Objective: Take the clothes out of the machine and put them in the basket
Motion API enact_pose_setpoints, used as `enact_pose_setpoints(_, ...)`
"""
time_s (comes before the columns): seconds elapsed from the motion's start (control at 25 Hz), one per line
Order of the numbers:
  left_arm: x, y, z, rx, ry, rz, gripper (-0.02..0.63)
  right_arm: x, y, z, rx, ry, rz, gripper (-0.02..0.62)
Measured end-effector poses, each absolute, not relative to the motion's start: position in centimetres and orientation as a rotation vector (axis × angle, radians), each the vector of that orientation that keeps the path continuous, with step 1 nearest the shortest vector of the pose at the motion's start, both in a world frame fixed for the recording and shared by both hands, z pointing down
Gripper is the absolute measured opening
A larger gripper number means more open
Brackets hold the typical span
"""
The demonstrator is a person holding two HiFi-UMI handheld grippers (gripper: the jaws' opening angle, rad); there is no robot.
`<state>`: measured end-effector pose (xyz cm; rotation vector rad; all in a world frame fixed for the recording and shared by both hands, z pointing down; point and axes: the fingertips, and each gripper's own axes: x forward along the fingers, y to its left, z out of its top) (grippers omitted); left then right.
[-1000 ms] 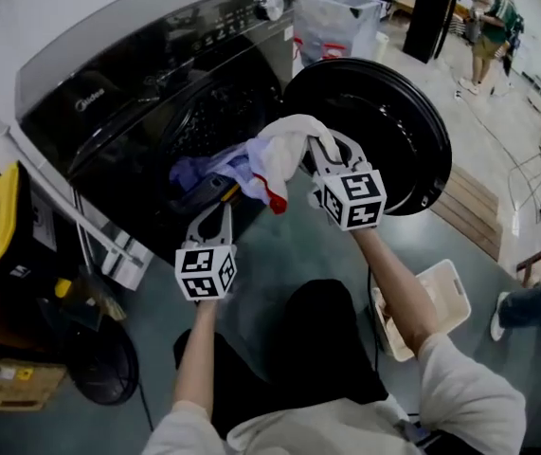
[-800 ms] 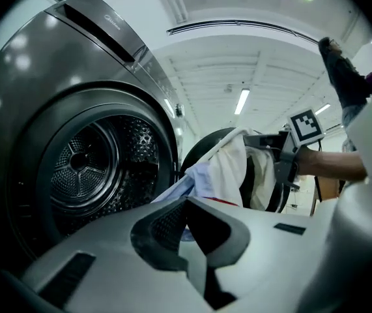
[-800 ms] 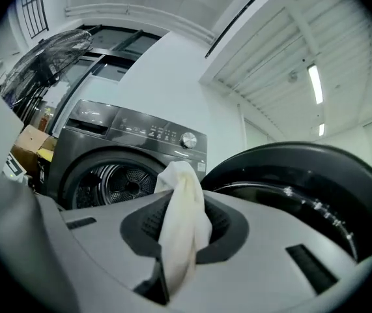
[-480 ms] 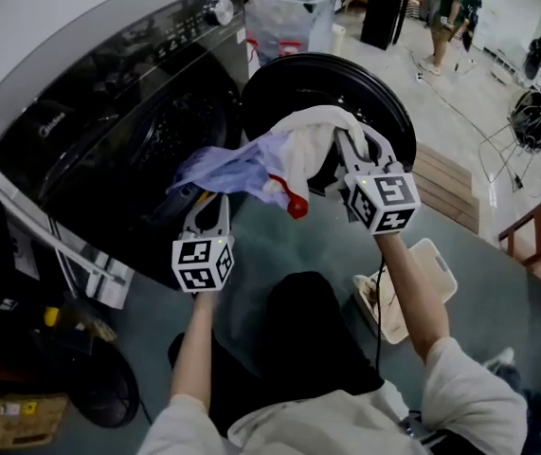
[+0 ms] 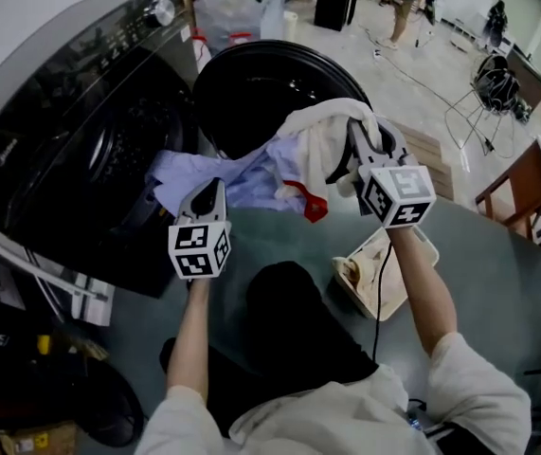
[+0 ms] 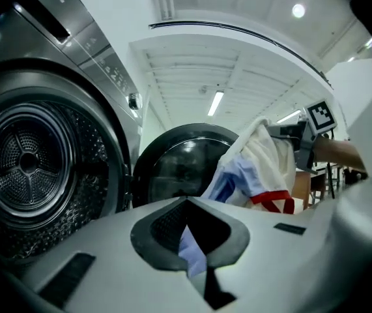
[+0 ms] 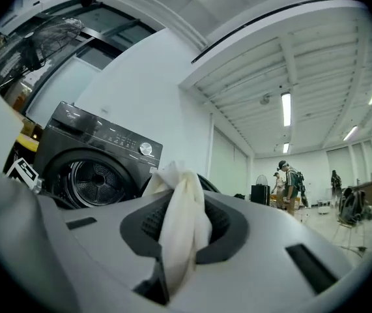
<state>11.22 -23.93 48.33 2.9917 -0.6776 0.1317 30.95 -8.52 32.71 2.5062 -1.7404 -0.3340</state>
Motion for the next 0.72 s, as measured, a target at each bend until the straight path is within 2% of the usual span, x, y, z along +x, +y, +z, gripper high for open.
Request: enact_pose_setpoints(0.72,20.5,-17.1,46.6,3.095,-0.331,0.172,0.018,38.4,7.7,22.0,2.667,-1.245,-0.569,0.072)
